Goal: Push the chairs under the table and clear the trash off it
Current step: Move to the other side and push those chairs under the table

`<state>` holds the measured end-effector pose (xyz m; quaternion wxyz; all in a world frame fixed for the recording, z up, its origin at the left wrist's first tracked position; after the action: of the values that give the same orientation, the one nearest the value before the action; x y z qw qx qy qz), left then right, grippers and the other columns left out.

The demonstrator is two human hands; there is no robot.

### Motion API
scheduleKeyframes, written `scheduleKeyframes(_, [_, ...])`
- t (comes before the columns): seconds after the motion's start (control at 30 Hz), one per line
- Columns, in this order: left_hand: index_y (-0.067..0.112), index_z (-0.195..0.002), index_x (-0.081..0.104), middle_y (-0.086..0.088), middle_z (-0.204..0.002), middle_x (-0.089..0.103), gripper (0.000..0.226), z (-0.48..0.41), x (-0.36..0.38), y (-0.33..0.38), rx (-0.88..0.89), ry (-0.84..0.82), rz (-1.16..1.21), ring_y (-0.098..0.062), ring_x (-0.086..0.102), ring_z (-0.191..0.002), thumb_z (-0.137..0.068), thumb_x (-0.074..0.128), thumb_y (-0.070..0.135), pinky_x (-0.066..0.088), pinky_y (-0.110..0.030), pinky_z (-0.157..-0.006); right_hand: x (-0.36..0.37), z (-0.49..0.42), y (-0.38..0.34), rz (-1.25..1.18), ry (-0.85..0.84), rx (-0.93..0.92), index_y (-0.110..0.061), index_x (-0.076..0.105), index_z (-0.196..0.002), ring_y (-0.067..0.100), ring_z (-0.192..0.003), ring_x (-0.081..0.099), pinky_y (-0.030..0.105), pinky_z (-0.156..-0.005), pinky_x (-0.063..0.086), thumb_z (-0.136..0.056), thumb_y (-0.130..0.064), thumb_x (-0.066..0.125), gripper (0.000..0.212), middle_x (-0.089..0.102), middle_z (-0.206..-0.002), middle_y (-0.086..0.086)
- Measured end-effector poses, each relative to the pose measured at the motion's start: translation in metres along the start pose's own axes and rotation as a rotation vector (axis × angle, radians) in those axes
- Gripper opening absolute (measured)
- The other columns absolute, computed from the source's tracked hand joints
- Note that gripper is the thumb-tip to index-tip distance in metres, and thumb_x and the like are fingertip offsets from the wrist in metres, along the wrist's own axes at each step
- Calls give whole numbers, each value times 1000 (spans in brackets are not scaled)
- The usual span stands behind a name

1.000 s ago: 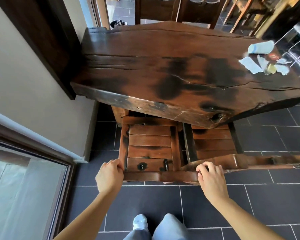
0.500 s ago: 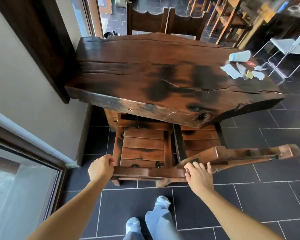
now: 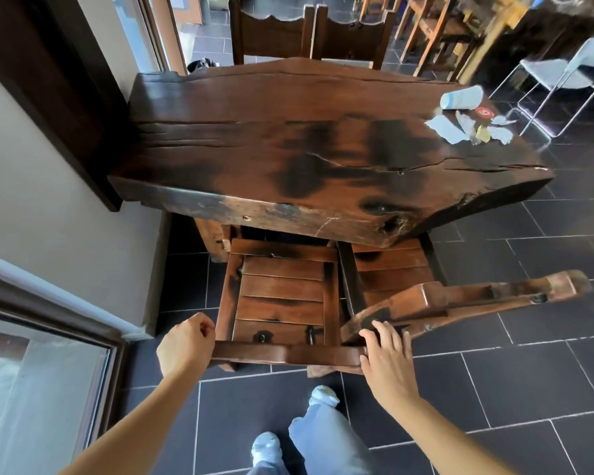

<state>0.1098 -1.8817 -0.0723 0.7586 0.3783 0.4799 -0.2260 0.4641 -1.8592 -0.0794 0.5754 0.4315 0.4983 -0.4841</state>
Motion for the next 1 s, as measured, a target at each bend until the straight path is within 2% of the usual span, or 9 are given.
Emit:
scheduleKeyframes(0.27, [31,-91,67,1,-92,70,25,-11,9,26,40,11,13,-26,60,-90,-85,49,15,43,-31,-68,-3,-43,19,115,-20,-53,-16,66,-105,33,-125,52,57,-99,40,-58,-23,87,52,63,-121,11])
scheduleKeyframes(0.37, [31,-86,66,3,-87,68,26,-15,14,43,23,-6,44,-24,59,-87,-82,48,13,44,-30,-67,-8,-70,32,176,-48,-52,-13,67,-106,35,-127,50,58,-98,40,-58,-25,87,53,62,-124,16])
scheduleKeyframes(0.5, [29,-81,65,6,-79,64,25,-25,21,64,-14,-33,56,-21,56,-79,-80,46,12,46,-29,-66,-16,-102,46,224,-98,-53,-11,59,-123,35,-139,33,56,-109,26,-79,-30,72,50,50,-140,17])
scheduleKeyframes(0.53, [29,-80,64,7,-77,62,26,-27,22,67,-22,-37,54,-21,55,-78,-80,46,11,46,-29,-66,-16,-106,48,221,-99,-62,-11,58,-124,35,-139,33,56,-110,25,-80,-29,71,49,50,-139,17])
scheduleKeyframes(0.67, [32,-76,62,9,-76,60,27,-29,24,69,-26,-27,34,-19,52,-77,-80,46,10,42,-29,-65,-12,-111,51,179,-130,-113,-12,65,-113,35,-127,50,57,-102,37,-71,-25,80,47,63,-122,16])
scheduleKeyframes(0.8, [29,-77,65,0,-80,66,24,-31,25,68,-37,-5,10,-25,55,-77,-81,48,13,43,-30,-64,-19,-113,49,108,-170,-172,-21,50,-126,24,-125,48,48,-115,21,-92,-31,53,36,56,-127,4])
scheduleKeyframes(0.9, [27,-86,69,-7,-91,70,25,-33,26,68,-44,-48,-96,-31,59,-90,-86,46,17,45,-36,-79,-27,-115,51,37,-286,-272,-25,42,-132,20,-123,49,50,-118,9,-94,-44,45,43,54,-128,-2])
scheduleKeyframes(1.0, [30,-107,61,2,-115,64,27,-28,29,74,-32,-193,-482,-22,49,-114,-89,42,21,22,-45,-105,-35,-116,70,-88,-376,-375,-28,32,-139,16,-130,44,51,-117,3,-92,-53,43,54,50,-137,-5])
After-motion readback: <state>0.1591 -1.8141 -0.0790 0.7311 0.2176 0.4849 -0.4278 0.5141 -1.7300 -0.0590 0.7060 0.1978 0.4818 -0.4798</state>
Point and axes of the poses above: each hand's wrist, its own z-axis away from the middle knuckle, its own x-axis out of the palm, y = z × x, the point moved 5 cm from there along -z, towards the middle knuckle
